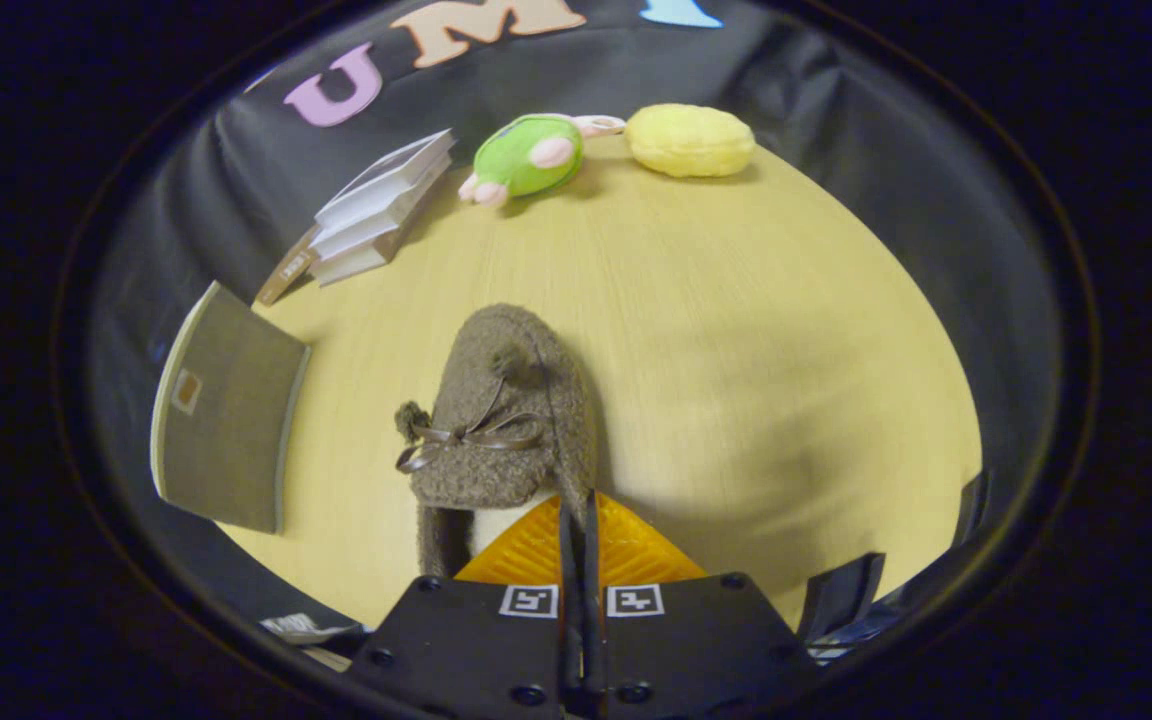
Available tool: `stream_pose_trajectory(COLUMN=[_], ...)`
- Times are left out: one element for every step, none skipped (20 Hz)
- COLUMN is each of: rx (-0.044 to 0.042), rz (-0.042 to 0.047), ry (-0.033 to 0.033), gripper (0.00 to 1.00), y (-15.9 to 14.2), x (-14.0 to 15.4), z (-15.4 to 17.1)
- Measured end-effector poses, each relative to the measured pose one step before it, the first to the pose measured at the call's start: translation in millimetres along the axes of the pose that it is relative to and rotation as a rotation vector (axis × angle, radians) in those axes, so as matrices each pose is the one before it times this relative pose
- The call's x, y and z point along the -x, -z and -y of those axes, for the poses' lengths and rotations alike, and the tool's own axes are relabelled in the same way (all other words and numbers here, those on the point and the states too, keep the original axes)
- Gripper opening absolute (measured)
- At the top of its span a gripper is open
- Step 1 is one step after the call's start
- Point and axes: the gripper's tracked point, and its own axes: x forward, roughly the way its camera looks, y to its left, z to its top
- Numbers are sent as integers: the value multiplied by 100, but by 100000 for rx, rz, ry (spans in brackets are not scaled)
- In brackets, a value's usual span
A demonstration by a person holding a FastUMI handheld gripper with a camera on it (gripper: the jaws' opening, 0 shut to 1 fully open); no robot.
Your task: Open the storage box then place both shoes into the box .Put the left shoe in first, then the right shoe, with the right side of both shoes facing outward in a uniform manner.
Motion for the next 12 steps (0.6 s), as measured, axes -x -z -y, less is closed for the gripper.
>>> stream_pose_trajectory(rx=[-3596,-1990,-1741,-2421,-1137,-610,-195,81,-175,-32,-376,-514], rz=[675,-631,-549,1115,234,793,1076,533,1421,809,723,795], ry=[-401,-562,-742,-620,-629,-270,87,87,92,-173,-469,-368], gripper=[4,4,4,4,4,4,4,4,4,4,4,4], y=[-276,-9,-170,-387,-134,-430,-271,-270,-412,-272,-238,-153], x=[176,276,309,404,566,580,525,589,404,485,315,432], z=[-142,-89,-143,-164,-110,-179,-504,-309,-462,-580,-756,-646])
